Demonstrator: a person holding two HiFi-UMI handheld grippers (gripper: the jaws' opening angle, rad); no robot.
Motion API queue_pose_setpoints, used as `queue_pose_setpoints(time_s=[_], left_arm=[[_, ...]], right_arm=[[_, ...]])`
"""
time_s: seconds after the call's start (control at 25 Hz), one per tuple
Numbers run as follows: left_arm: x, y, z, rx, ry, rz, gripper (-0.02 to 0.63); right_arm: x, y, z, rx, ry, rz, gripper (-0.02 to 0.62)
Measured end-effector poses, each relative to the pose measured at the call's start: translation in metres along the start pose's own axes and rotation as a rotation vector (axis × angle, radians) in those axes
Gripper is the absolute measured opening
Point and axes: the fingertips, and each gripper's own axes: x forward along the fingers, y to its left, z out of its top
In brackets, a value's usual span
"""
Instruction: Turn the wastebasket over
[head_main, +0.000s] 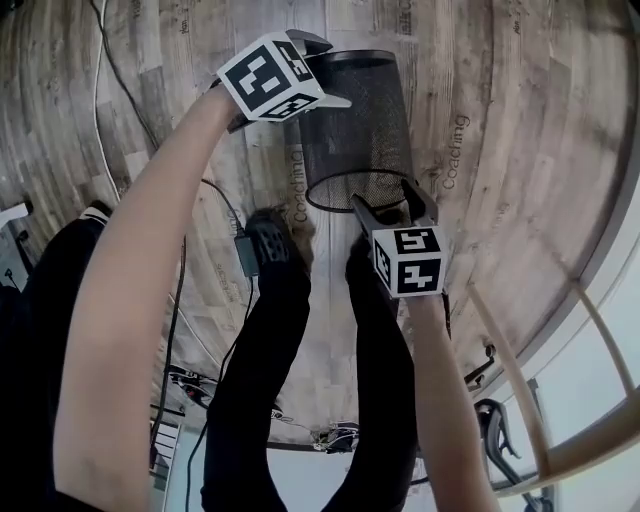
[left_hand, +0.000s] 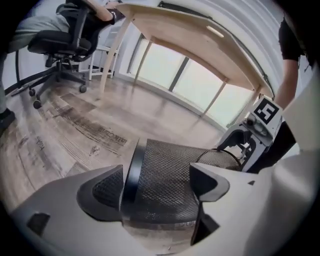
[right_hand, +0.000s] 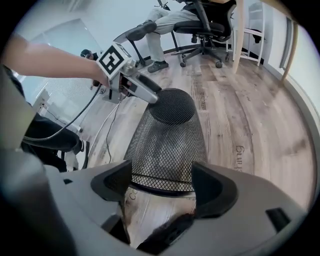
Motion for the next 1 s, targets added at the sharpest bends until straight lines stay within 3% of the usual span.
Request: queue_pose_setpoints(time_s=[0.2,0.48,0.6,0.84,1.0], left_arm=[[0.009,0.005,0.001,-0.054,0.019,-0.090,0.420],[-0.002,-0.001,-0.009,-0.038,0.071,-0.047,0.419],[-0.018,-0.017,-0.014,0.026,0.080,-0.021,0.393],[-0.056,-0.078,-0.010,0.184,0.043,-0.024,0.212],[-0.070,-0.123,-0.008,0.276,0.029,-0.041,0.171]], right_arm=[[0.000,-0.005,0.003,0.004,-0.026,0.017,0.360],[0.000,0.001,-0.002,-0.043,-0.011,0.006,0.360],[-0.004,0.006,-0.015,-0.085,0.007,0.001,0.362],[-0.019,0.016,-0.063,-0.168,0.043,-0.007,0.362],[-0.021,0.015,-0.100,-0.210,0.055,-0.033,0.362]])
